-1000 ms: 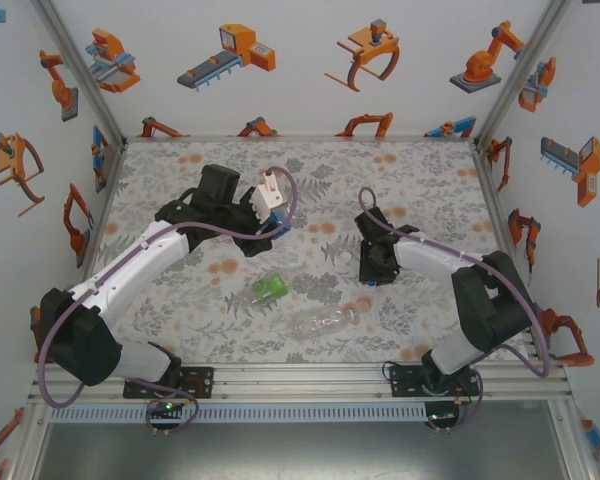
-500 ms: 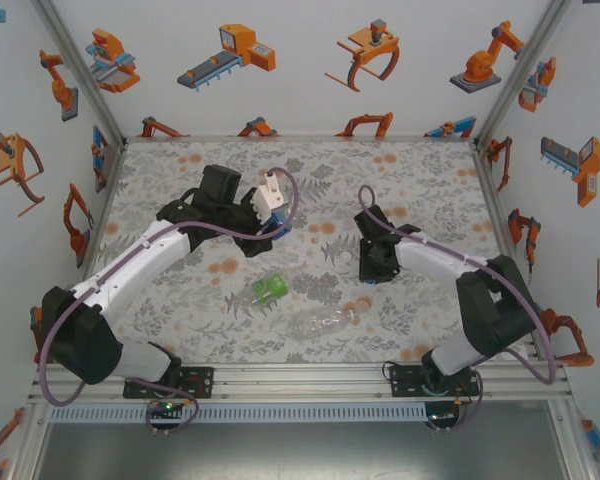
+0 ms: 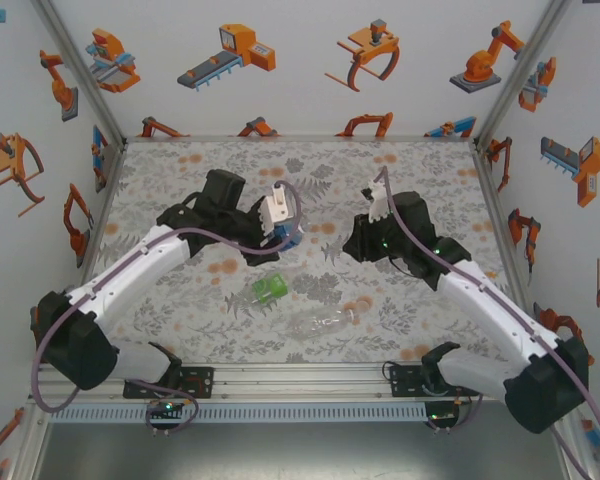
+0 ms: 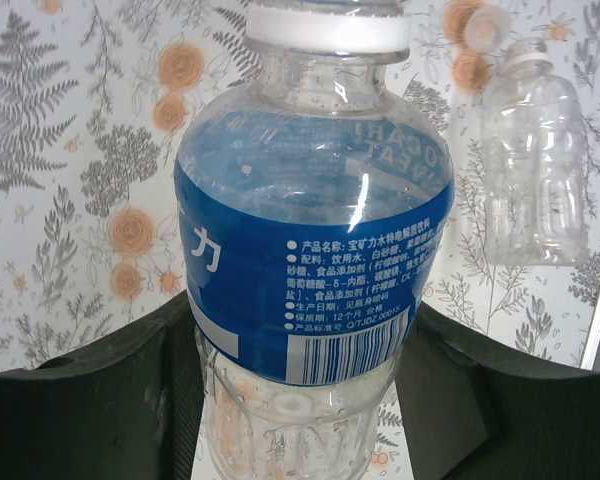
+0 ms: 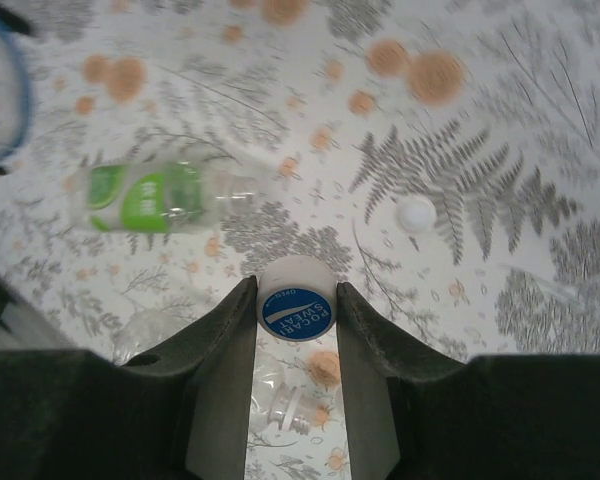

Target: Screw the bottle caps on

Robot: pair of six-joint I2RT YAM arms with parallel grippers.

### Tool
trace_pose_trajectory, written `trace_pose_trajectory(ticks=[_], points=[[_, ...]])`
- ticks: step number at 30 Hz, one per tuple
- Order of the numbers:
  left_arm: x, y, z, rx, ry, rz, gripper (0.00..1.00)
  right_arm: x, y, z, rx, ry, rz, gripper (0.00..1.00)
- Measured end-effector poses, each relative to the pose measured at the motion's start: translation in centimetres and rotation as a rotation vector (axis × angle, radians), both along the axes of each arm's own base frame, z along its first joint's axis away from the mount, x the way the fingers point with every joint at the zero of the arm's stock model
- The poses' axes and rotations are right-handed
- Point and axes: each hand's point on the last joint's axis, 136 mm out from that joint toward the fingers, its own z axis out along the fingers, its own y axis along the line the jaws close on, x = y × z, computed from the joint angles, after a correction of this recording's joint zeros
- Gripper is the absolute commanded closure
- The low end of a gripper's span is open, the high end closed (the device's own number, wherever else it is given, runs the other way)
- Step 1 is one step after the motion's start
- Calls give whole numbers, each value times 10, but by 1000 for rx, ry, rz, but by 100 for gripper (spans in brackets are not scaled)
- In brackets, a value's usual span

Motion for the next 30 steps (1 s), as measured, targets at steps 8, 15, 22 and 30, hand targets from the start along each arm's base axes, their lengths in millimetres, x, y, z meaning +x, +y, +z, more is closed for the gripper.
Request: trace_pose_trajectory(ticks=[8,15,22,30], points=[[-30,-2,22,-7,-106,-110,100,-47,25,66,99,-255,343,84],[-61,-3,30,15,-184,-207,100,-92,44,106,164,-433,600,84],[-76,-5,19,66,-163,-240,100,-112,61,124,166,-515,731,85],[-77,-5,18,66,-153,-236,100,-125,66,113,124,-514,803,85]])
